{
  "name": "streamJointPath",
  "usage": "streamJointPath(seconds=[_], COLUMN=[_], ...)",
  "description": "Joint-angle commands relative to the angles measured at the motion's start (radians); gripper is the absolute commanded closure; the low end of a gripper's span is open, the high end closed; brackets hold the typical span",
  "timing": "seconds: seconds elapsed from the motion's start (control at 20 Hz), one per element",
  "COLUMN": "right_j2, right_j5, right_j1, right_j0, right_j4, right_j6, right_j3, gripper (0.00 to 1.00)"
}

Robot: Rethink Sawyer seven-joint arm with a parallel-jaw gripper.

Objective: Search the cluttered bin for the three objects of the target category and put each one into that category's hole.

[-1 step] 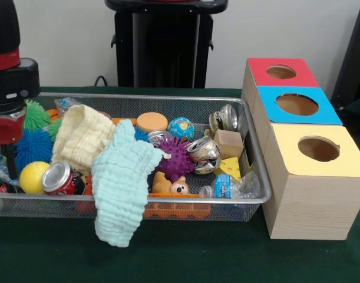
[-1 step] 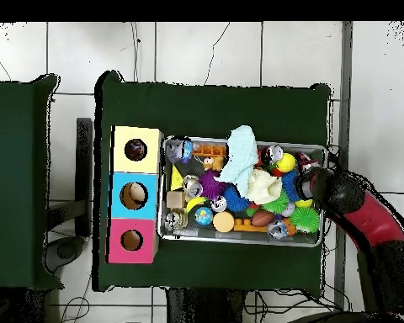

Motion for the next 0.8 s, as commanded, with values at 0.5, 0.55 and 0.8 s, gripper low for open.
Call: streamJointPath(seconds=[0.5, 0.55, 0.8], right_j2=[-0.287, -0.29, -0.374], right_j5=[-0.05, -0.042, -0.045], right_j1=[0.176, 0.174, 0.25], right_j0=[0.325, 0.336, 0.431], right_j4=[0.139, 0.165, 0.301], right_j6=[0.357, 0.363, 0.441], right_j3=[-0.168, -0.163, -0.197], gripper=[0.0, 0.0, 0.0])
